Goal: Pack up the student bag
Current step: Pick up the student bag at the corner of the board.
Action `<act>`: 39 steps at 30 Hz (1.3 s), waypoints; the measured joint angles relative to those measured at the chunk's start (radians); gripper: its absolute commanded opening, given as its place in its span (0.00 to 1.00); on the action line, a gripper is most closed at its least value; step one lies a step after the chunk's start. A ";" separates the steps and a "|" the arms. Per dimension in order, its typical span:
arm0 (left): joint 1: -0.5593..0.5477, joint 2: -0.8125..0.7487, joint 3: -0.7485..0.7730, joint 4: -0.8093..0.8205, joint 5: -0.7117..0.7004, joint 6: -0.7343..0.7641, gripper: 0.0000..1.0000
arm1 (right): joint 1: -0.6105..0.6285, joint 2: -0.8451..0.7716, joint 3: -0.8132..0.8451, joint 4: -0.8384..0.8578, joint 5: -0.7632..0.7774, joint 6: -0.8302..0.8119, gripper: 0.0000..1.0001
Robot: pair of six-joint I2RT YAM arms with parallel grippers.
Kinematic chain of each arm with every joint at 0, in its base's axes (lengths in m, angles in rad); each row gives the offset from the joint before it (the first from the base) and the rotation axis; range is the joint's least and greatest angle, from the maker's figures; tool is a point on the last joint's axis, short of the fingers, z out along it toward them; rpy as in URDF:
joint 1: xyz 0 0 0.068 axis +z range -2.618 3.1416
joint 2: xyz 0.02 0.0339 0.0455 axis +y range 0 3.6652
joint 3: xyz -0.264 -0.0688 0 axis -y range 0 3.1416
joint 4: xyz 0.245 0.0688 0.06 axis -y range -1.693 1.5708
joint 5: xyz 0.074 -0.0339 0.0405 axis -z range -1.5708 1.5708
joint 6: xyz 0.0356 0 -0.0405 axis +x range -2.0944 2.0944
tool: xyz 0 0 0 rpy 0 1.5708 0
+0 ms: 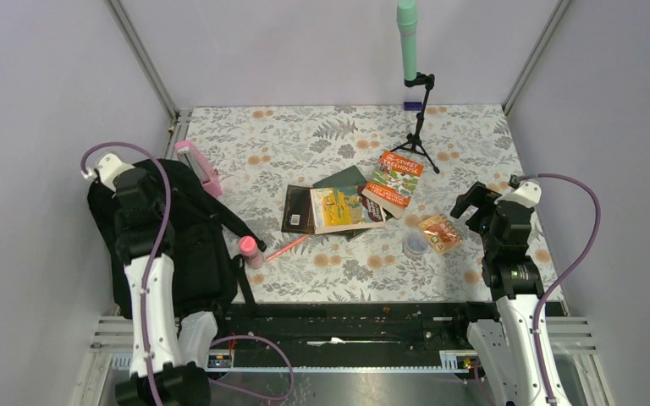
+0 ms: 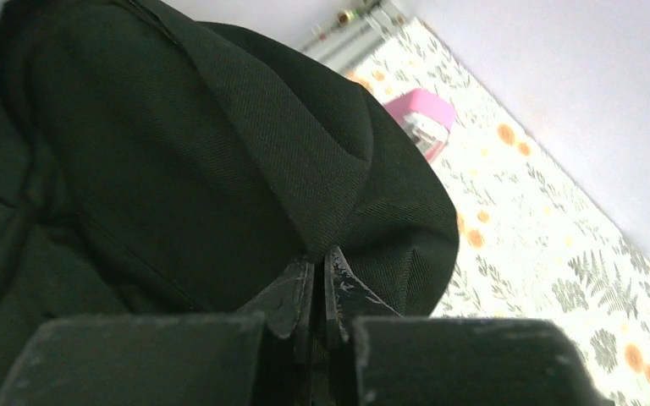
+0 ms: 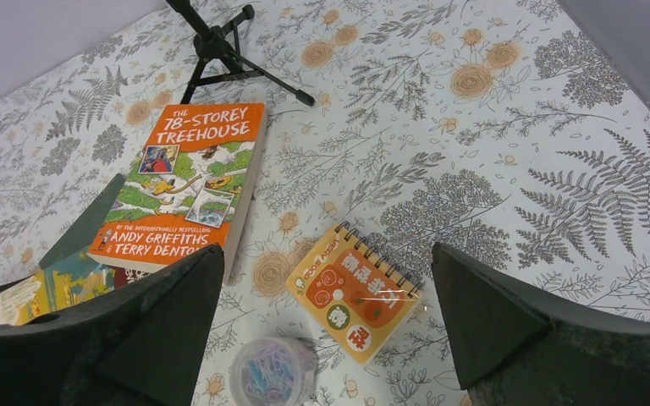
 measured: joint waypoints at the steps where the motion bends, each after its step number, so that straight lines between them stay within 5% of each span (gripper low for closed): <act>1: 0.000 -0.031 0.000 -0.008 -0.029 0.008 0.00 | 0.000 0.000 0.000 -0.002 0.000 -0.001 0.99; 10: -0.001 -0.297 0.039 -0.106 -0.187 0.086 0.00 | 0.000 -0.001 0.000 -0.003 -0.018 -0.012 0.99; 27: -0.257 -0.169 0.598 -0.278 -0.109 0.347 0.00 | -0.001 -0.039 0.035 -0.022 -0.079 -0.015 0.99; 39: -0.770 0.175 0.906 -0.377 -0.193 0.607 0.00 | -0.001 -0.045 0.049 -0.063 -0.113 -0.015 0.99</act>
